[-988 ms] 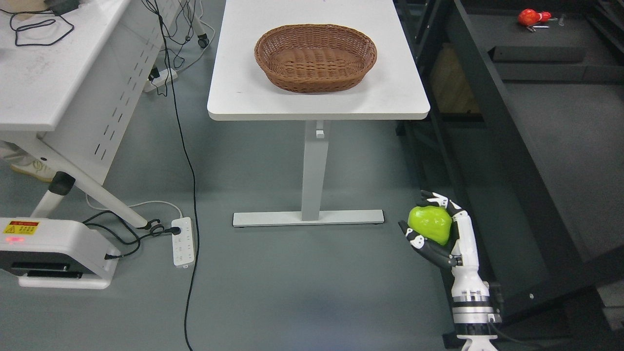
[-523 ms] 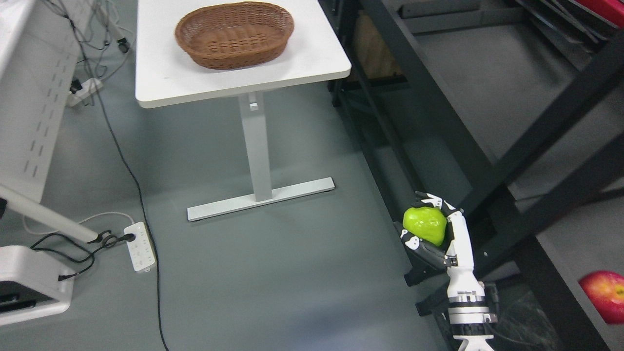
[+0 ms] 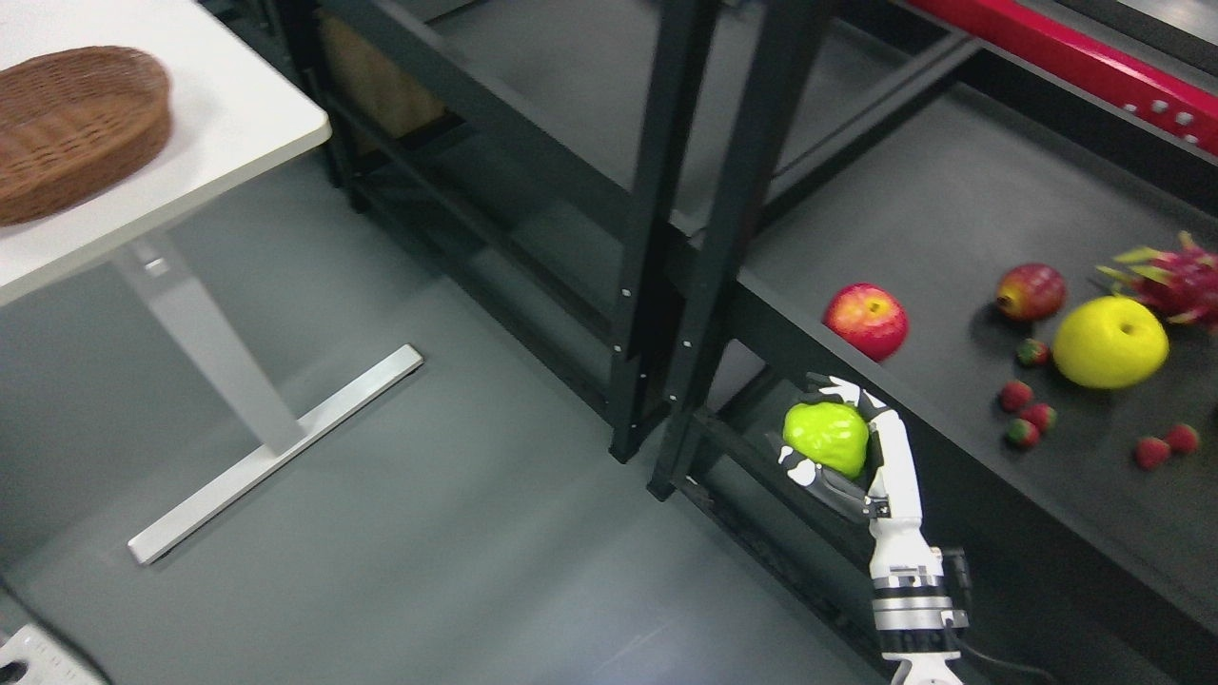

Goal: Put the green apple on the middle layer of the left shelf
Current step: 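Carry the held apple toward the black shelf tray while turning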

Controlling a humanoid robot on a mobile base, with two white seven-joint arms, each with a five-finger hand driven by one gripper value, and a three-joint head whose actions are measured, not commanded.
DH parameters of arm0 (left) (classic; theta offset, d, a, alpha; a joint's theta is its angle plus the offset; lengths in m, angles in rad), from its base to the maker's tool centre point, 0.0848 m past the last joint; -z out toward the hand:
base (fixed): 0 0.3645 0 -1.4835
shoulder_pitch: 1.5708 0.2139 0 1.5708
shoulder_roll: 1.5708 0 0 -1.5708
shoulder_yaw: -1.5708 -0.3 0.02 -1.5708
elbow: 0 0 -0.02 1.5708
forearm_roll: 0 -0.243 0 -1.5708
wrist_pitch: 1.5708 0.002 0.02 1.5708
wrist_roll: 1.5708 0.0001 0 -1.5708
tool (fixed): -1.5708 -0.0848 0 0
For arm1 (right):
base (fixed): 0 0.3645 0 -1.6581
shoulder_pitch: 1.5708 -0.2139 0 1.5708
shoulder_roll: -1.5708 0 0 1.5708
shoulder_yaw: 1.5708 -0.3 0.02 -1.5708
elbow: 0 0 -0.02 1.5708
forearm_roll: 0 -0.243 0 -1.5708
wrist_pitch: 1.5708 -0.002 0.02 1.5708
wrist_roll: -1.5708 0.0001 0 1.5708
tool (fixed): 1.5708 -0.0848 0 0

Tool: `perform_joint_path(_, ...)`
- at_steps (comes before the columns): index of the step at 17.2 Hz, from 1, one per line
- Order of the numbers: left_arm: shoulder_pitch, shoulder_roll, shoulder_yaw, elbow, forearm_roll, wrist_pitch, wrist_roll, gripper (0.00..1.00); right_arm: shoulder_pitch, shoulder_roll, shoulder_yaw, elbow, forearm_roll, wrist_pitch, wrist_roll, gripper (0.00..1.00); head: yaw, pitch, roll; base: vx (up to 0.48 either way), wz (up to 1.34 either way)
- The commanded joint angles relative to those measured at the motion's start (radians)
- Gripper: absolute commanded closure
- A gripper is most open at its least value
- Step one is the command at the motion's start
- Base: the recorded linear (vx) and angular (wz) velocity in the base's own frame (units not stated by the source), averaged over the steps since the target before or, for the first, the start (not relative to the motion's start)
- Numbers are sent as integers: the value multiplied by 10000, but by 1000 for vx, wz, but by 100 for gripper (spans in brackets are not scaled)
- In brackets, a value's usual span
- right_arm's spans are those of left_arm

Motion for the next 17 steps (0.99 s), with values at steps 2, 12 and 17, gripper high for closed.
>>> perform_joint_path(2,92,175,0,0,0,-2,6,0,-9,-229,-129,-7,16,52,20,100,0,0,0,-36,-1115)
perform_joint_path(12,92,175,0,0,0,-2,-9,0,-9,-229,-129,39,31,98,20,100,0,-6,0,64,-767)
perform_joint_path(17,92,175,0,0,0,-2,6,0,-9,-229,-145,54,62,98,20,100,0,-8,0,181,-245)
